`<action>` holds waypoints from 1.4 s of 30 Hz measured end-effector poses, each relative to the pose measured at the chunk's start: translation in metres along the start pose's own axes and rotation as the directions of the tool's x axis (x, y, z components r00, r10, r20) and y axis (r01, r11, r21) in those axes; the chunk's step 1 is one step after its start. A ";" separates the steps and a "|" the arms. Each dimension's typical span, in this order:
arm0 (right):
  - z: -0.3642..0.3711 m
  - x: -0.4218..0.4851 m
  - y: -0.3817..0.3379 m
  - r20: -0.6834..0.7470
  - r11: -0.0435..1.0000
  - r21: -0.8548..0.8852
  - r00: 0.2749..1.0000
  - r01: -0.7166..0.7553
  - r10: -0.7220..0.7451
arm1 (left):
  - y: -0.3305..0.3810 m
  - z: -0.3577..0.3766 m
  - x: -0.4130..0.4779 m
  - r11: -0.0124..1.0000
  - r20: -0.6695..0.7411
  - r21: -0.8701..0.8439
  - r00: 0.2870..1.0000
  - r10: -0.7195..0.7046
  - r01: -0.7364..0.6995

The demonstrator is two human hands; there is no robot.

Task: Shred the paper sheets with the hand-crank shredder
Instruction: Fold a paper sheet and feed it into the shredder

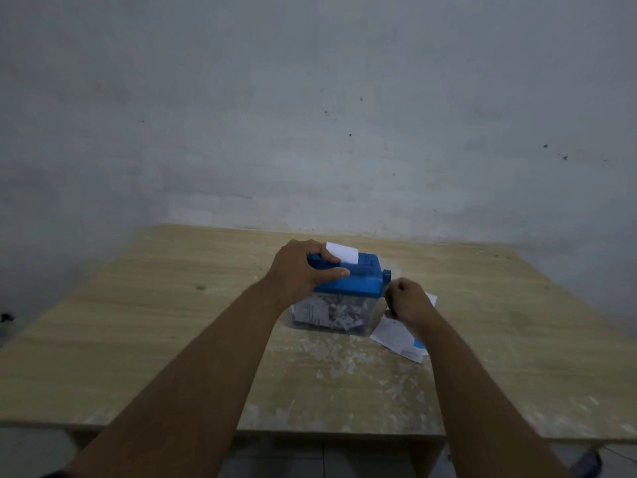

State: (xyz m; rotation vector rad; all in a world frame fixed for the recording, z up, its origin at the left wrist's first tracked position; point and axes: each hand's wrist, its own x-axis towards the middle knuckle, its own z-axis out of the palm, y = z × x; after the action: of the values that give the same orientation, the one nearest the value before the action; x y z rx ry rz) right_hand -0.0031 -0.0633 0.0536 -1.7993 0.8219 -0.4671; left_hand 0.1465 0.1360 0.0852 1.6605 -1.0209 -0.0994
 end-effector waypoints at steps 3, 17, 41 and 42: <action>0.004 -0.034 0.010 -0.060 1.000 0.024 0.998 0.000 0.002 | 0.002 0.001 -0.001 1.000 -0.007 -0.005 1.000 0.006 -0.006; -0.035 -0.065 -0.058 -0.152 0.951 0.134 0.954 0.279 -0.258 | 0.007 -0.002 0.002 0.998 0.018 0.059 0.999 0.028 -0.029; 0.000 -0.022 0.012 -0.066 0.998 0.045 0.997 -0.044 0.047 | 0.003 0.003 0.000 1.000 -0.011 0.005 1.000 0.008 -0.008; 0.002 -0.034 0.012 -0.101 0.999 0.036 0.995 -0.016 0.020 | 0.003 0.004 0.000 1.000 -0.012 -0.002 1.000 0.003 -0.003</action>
State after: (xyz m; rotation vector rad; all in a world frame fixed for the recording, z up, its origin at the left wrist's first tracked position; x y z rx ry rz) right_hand -0.0292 -0.0401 0.0441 -1.7460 0.8940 -0.5617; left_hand 0.1428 0.1334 0.0860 1.6556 -1.0134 -0.0886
